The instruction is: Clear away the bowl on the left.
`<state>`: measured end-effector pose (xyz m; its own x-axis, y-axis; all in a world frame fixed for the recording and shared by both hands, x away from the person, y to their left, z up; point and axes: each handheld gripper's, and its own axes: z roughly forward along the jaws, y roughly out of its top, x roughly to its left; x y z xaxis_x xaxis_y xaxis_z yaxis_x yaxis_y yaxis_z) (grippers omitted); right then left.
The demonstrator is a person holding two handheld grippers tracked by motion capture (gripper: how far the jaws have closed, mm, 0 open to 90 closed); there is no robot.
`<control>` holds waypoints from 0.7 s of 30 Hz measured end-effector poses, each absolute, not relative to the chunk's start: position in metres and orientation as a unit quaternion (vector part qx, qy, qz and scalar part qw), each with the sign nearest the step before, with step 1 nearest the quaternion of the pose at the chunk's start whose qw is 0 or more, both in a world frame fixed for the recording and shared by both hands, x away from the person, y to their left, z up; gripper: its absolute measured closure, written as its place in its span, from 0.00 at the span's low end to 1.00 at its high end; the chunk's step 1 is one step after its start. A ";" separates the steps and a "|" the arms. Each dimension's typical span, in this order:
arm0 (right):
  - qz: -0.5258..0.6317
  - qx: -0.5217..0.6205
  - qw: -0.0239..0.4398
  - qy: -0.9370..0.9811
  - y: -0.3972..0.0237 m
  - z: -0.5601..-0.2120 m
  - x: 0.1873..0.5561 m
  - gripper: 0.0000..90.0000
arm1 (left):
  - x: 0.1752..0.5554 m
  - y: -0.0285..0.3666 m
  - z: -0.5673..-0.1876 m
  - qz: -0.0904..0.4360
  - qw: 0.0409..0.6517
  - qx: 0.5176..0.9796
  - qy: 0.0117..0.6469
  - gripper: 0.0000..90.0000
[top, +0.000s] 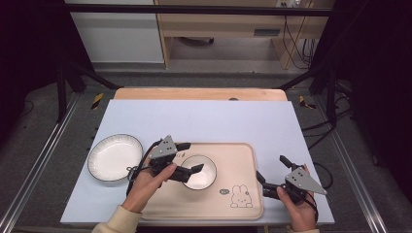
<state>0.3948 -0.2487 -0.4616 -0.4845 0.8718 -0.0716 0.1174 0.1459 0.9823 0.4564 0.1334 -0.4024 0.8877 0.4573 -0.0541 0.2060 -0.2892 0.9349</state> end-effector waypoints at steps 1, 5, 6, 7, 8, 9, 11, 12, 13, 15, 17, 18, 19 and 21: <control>0.540 0.368 0.350 0.672 -0.249 -0.462 0.395 0.04 | 0.455 0.134 -0.403 0.110 0.561 0.794 0.207 0.15; 0.541 0.370 0.348 0.671 -0.249 -0.462 0.396 0.04 | 0.453 0.142 -0.400 0.109 0.575 0.784 0.206 0.14; 0.539 0.370 0.348 0.672 -0.249 -0.462 0.396 0.04 | 0.453 0.145 -0.399 0.109 0.579 0.781 0.208 0.14; 0.540 0.369 0.348 0.672 -0.249 -0.462 0.396 0.04 | 0.453 0.148 -0.398 0.110 0.583 0.777 0.209 0.14; 0.540 0.369 0.348 0.672 -0.249 -0.462 0.396 0.04 | 0.453 0.151 -0.398 0.113 0.586 0.775 0.210 0.14; 0.540 0.369 0.348 0.672 -0.249 -0.462 0.396 0.04 | 0.453 0.154 -0.397 0.115 0.588 0.773 0.211 0.14; 0.541 0.369 0.348 0.671 -0.249 -0.462 0.395 0.04 | 0.452 0.159 -0.396 0.117 0.589 0.770 0.215 0.14; 0.540 0.370 0.348 0.671 -0.249 -0.462 0.395 0.04 | 0.452 0.161 -0.396 0.119 0.590 0.769 0.216 0.13; 0.540 0.370 0.348 0.671 -0.249 -0.462 0.395 0.04 | 0.452 0.163 -0.396 0.120 0.591 0.768 0.217 0.13; 0.541 0.370 0.350 0.670 -0.250 -0.462 0.395 0.04 | 0.452 0.168 -0.396 0.123 0.589 0.768 0.219 0.13; 0.540 0.370 0.351 0.669 -0.250 -0.461 0.395 0.04 | 0.452 0.173 -0.395 0.126 0.592 0.765 0.220 0.13; 0.540 0.371 0.352 0.669 -0.250 -0.461 0.395 0.04 | 0.452 0.175 -0.394 0.128 0.592 0.765 0.220 0.13; 0.539 0.370 0.353 0.669 -0.250 -0.461 0.395 0.04 | 0.452 0.177 -0.393 0.130 0.594 0.763 0.221 0.13; 0.538 0.369 0.353 0.670 -0.250 -0.462 0.395 0.04 | 0.453 0.180 -0.391 0.134 0.596 0.760 0.223 0.12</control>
